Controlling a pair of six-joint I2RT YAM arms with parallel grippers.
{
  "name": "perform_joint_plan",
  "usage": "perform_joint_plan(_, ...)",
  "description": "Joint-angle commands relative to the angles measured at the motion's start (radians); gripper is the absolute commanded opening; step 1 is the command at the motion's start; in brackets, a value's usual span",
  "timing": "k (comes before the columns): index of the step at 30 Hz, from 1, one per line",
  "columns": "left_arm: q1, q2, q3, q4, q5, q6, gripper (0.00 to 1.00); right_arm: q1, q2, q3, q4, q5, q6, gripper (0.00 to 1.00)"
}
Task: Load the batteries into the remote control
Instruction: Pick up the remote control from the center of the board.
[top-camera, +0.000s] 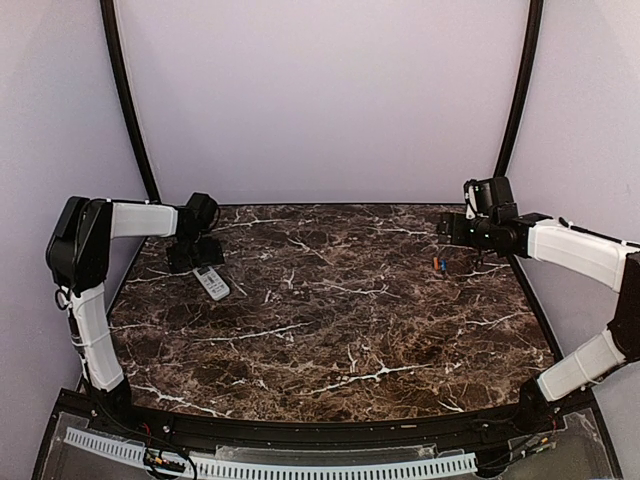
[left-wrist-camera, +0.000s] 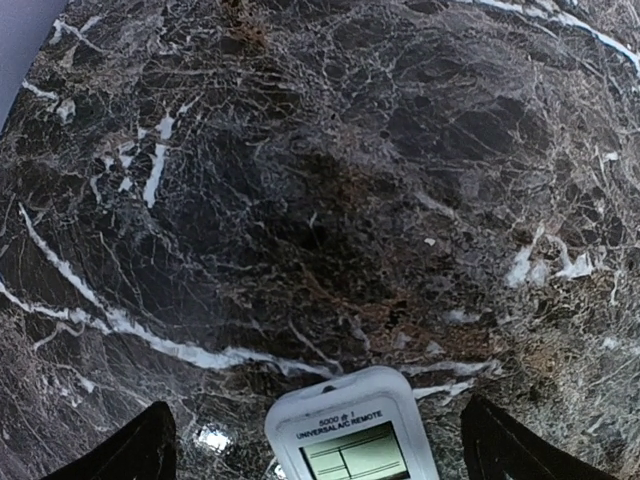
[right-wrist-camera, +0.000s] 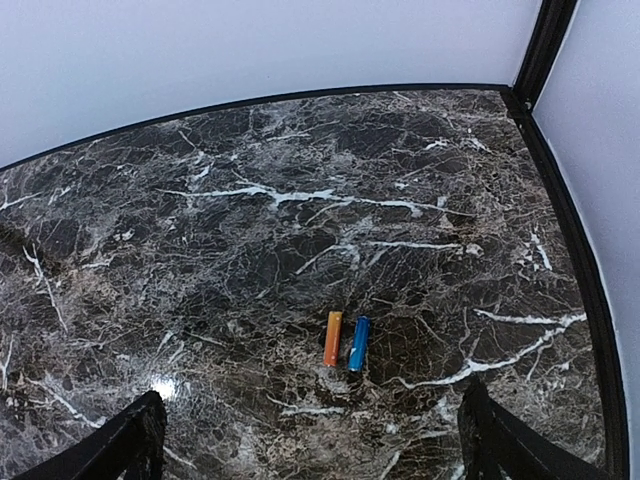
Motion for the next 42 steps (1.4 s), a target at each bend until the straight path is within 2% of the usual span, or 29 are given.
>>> perform_joint_plan(1, 0.003, 0.012, -0.009, -0.058, 0.065, 0.034, 0.99, 0.009, -0.017, 0.007, -0.007, 0.040, -0.010, 0.99)
perform_joint_plan(8, 0.003, 0.035, -0.022, -0.039, 0.202, 0.090, 0.91, 0.009, -0.022, 0.011, -0.017, 0.054, -0.018, 0.99)
perform_joint_plan(17, 0.020, 0.075, -0.004, -0.075, 0.240, 0.086, 0.83, 0.009, -0.076, -0.033, 0.000, 0.100, -0.042, 0.99)
perform_joint_plan(19, 0.020, 0.074, -0.005, -0.076, 0.239, 0.084, 0.76, 0.008, -0.075, -0.032, 0.001, 0.106, -0.047, 0.99)
perform_joint_plan(22, 0.020, 0.069, -0.006, -0.082, 0.232, 0.080, 0.59, 0.009, -0.069, -0.021, -0.005, 0.109, -0.053, 0.99)
perform_joint_plan(28, 0.020, 0.038, -0.032, -0.058, 0.230, 0.080, 0.36, 0.008, -0.066, -0.006, -0.012, 0.098, -0.057, 0.99)
perform_joint_plan(30, 0.020, 0.018, -0.045, -0.047, 0.234, 0.084, 0.25, 0.010, -0.070, -0.001, -0.019, 0.088, -0.057, 0.99)
perform_joint_plan(32, 0.020, -0.020, -0.058, -0.039, 0.234, 0.086, 0.08, 0.010, -0.077, 0.005, -0.028, 0.072, -0.058, 0.99)
perform_joint_plan(33, 0.020, -0.035, -0.063, -0.036, 0.231, 0.084, 0.02, 0.010, -0.081, 0.009, -0.031, 0.058, -0.062, 0.99)
perform_joint_plan(37, 0.014, -0.164, -0.111, 0.044, 0.277, 0.084, 0.00, 0.010, -0.123, 0.024, -0.013, -0.093, -0.115, 0.99)
perform_joint_plan(42, -0.061, -0.455, -0.197, 0.302, 0.424, 0.115, 0.00, 0.039, -0.209, 0.068, 0.062, -0.532, -0.181, 0.99)
